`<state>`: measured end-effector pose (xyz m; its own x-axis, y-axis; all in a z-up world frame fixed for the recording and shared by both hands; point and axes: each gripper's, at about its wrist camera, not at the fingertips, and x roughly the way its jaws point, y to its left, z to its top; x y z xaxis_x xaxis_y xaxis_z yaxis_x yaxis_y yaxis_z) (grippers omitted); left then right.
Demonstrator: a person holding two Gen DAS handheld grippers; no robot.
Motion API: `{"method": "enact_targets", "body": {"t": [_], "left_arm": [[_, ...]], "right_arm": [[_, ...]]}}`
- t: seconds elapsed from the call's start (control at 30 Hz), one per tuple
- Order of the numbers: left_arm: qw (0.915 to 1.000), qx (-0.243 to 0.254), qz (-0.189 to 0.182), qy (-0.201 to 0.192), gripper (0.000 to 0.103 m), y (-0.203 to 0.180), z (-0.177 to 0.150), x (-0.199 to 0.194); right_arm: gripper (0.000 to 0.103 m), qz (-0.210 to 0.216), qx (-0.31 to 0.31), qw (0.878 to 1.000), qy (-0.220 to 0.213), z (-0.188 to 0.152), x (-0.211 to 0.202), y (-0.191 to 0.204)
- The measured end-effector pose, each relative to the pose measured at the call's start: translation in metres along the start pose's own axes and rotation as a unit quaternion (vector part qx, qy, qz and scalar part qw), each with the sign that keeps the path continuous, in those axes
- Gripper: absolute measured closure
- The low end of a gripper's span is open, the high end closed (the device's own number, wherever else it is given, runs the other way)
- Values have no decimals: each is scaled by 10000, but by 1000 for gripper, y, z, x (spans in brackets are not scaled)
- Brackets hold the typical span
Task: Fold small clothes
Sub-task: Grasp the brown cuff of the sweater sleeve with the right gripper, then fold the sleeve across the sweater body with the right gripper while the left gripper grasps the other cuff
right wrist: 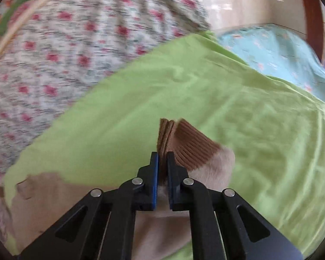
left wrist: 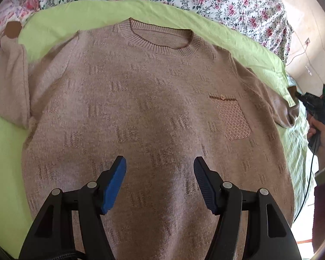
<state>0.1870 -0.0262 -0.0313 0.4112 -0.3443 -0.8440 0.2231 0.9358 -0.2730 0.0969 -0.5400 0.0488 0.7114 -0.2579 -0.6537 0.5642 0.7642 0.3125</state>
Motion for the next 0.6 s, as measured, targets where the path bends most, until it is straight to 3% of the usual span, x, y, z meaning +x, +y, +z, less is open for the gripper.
{"method": "enact_targets", "body": {"t": [0.13, 0.33, 0.5, 0.6], "left_arm": [[9998, -104, -157, 0, 38, 5, -5, -6], [9991, -220, -293, -191, 38, 19, -14, -25], [9973, -504, -437, -296, 38, 44, -19, -38], [9952, -713, -567, -358, 38, 63, -20, -43]], "right_arm": [[95, 1319, -333, 9900, 364, -28, -5, 87], [95, 2957, -734, 9446, 1225, -86, 8, 227], [95, 3516, -960, 9143, 1769, -143, 27, 313], [95, 3610, -1066, 9016, 2132, -174, 45, 348]]}}
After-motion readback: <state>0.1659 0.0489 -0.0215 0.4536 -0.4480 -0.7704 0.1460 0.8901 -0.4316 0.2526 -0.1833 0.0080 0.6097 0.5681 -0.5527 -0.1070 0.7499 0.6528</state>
